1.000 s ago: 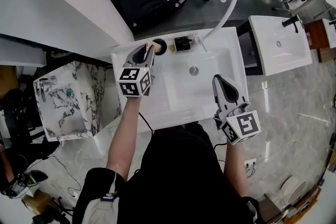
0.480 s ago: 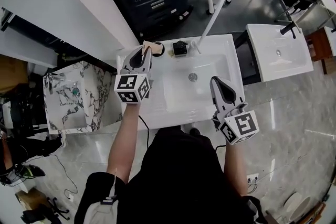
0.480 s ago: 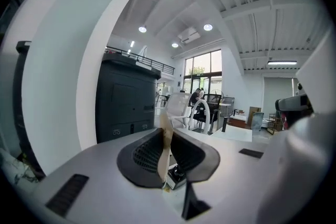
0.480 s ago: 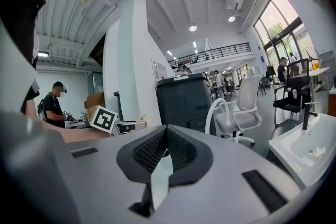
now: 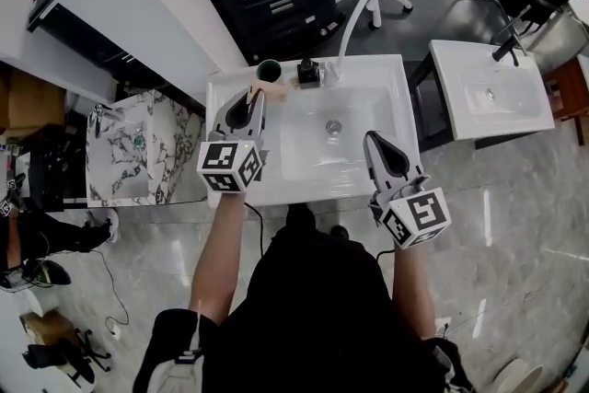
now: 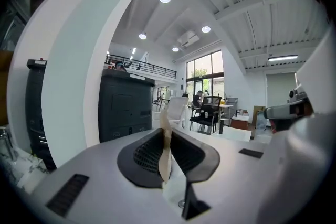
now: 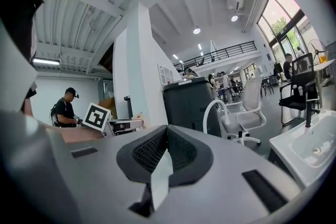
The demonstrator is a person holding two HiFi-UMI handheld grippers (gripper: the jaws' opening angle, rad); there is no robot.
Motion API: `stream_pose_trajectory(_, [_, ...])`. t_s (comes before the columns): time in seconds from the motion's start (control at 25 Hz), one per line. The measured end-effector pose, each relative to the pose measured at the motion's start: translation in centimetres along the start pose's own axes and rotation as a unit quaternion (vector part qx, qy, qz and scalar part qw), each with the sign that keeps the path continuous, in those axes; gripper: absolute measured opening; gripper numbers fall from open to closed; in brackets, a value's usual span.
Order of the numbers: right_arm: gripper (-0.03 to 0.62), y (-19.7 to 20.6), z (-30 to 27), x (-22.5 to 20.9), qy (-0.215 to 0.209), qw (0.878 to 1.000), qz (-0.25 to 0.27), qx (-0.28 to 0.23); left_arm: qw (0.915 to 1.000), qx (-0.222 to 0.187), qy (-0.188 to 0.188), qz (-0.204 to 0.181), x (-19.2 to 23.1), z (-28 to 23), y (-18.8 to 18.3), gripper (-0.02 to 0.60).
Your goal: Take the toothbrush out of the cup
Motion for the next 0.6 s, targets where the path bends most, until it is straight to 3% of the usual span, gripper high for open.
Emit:
stream_pose_trajectory(0.36, [0.031,1.1,5.9,0.1,-0.026,1.000,0.002,-0.003,1.0000,0.009,0.001,0.004,-7.0,5.4,3.6,0.052])
stream_pose_trajectory(0.6, [0.031,1.9,9.7,1.0,-0.054,0.998,0.015,-0.004,0.9999,-0.007,0.000,0.015,-11.9,9.5,4.9,0.052])
Point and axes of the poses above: the fingertips, and each gripper's own axes: z backward along the fingers, x to its left, y out of its underside, the point moved 1 cm from there along z, backward along the fingers, and after that the axes turned 12 degrees about z, right-handed, at the moved point
